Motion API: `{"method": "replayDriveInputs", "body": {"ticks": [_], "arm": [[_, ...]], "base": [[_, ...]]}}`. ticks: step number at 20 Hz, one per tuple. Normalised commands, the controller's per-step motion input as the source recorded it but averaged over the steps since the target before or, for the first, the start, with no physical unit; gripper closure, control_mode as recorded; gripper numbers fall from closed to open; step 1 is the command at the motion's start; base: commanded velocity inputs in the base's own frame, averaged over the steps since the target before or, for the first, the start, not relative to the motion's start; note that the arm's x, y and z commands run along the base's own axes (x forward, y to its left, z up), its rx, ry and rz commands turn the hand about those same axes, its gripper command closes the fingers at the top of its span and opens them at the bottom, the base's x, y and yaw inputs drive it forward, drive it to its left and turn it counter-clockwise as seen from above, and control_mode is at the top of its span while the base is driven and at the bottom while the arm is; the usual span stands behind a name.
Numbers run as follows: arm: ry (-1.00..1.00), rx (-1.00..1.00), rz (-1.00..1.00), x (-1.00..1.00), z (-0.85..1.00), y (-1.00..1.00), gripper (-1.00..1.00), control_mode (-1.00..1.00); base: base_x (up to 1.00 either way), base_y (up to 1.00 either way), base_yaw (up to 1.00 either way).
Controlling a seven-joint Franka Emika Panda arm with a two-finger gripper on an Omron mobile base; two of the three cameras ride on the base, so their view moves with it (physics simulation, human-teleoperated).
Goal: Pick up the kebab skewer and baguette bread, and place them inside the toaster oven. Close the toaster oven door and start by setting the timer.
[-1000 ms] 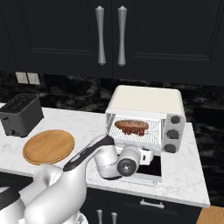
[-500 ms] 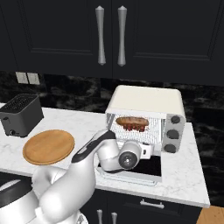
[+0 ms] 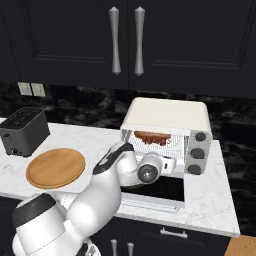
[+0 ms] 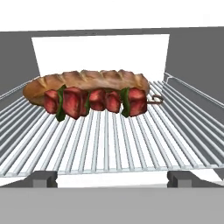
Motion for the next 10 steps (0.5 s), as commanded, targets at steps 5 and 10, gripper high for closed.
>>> {"method": "replayDriveInputs", "body": {"ticks": [5,10], "arm": [[0.00,0.00,0.00,0.26,0.00,0.00,-1.00,-1.00],[0.00,0.00,0.00,0.22,0.00,0.00,-1.00,-1.00]], "base": [[0.00,0.00,0.00],[0.00,0.00,0.00]]}}
